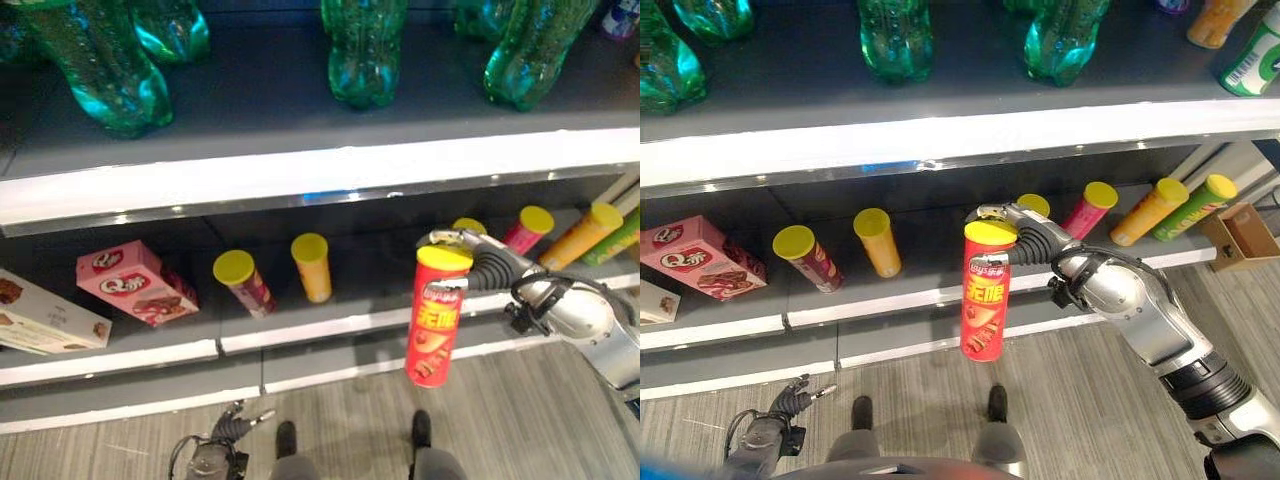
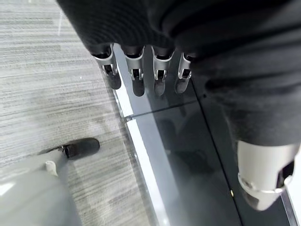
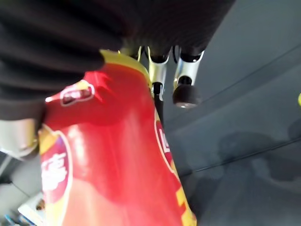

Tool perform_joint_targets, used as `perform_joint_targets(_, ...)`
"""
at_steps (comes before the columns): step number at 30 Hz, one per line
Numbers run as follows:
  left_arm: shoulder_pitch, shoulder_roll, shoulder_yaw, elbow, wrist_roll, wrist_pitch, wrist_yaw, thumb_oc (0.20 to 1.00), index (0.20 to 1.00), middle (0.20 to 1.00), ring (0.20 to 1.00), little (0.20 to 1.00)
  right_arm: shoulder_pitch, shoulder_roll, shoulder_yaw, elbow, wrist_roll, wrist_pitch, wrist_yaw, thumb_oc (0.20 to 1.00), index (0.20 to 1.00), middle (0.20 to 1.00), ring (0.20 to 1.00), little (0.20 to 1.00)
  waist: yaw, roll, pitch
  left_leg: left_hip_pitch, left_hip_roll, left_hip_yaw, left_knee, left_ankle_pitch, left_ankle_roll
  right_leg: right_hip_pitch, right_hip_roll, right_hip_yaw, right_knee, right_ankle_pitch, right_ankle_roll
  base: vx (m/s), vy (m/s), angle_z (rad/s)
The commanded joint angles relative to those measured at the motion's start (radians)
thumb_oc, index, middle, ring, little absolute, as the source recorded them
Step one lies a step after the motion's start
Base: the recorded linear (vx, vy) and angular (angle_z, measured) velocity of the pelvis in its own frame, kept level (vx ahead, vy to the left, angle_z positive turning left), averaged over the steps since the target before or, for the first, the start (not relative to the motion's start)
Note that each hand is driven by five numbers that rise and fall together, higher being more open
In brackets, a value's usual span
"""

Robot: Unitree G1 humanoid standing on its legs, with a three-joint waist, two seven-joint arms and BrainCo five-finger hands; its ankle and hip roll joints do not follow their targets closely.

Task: Put the goods on the table back onto the shelves and tidy them up.

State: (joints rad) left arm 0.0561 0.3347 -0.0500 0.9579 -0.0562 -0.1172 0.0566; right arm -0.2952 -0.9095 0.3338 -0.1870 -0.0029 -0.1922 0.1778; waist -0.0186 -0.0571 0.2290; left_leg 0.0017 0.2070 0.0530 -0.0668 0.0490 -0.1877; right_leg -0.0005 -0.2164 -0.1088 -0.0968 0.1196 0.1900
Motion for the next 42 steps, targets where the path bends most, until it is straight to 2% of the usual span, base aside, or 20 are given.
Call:
perform_joint_targets(1,-0.044,0.059,0.002,0.034,0.015,-0.007,0.026,1.000,1.000,1.000,1.000,1.000,-0.108,0.033,0.015,0.002,-0.057,-0.028,-0.055,0.200,0.200,0.200,0.200,0.200,0.016,-0.031,0.001,0.001,0.023,0.024,0.122,-0.138,0.019,0.074,-0.111,-0.052,0.061,-0.119,0.061,0.00,0.002,0.10)
perform_joint_targets(12,-0.036,0.046,-0.023,0.022,0.008,-0.001,0.044,1.000,1.000,1.000,1.000,1.000,-0.170,0.118,0.096,0.180,-0.235,0.007,-0.124,0.200,0.200,0.200,0.200,0.200,0.048,-0.027,0.007,-0.013,0.020,-0.006,0.120,-0.131,0.019,0.090,-0.115,-0.088,0.069,-0.131,0.059,0.00,-0.005,0.10)
perform_joint_targets(22,-0.039,0.041,-0.028,0.055,0.008,0.003,0.049,1.000,1.000,1.000,1.000,1.000,-0.209,0.182,0.128,0.284,-0.333,0.031,-0.177,0.200,0.200,0.200,0.200,0.200,0.061,-0.026,0.006,-0.003,0.020,-0.010,0.110,-0.131,0.020,0.100,-0.115,-0.100,0.066,-0.131,0.059,0.01,-0.004,0.02)
perform_joint_targets(32,-0.035,0.032,-0.026,0.085,0.008,0.010,0.066,1.000,1.000,1.000,1.000,1.000,-0.203,0.225,0.053,0.344,-0.431,0.080,-0.288,0.200,0.200,0.200,0.200,0.200,0.065,-0.018,0.005,-0.004,0.015,-0.018,0.101,-0.128,0.023,0.099,-0.117,-0.106,0.067,-0.135,0.059,0.00,0.001,0.00)
perform_joint_targets(42,-0.046,0.018,-0.028,0.141,0.001,0.016,0.095,1.000,1.000,1.000,1.000,1.000,-0.244,0.274,0.039,0.407,-0.568,0.123,-0.413,0.200,0.200,0.200,0.200,0.200,0.075,-0.016,0.010,-0.014,0.014,-0.029,0.097,-0.126,0.023,0.098,-0.116,-0.117,0.070,-0.141,0.059,0.01,0.004,0.05)
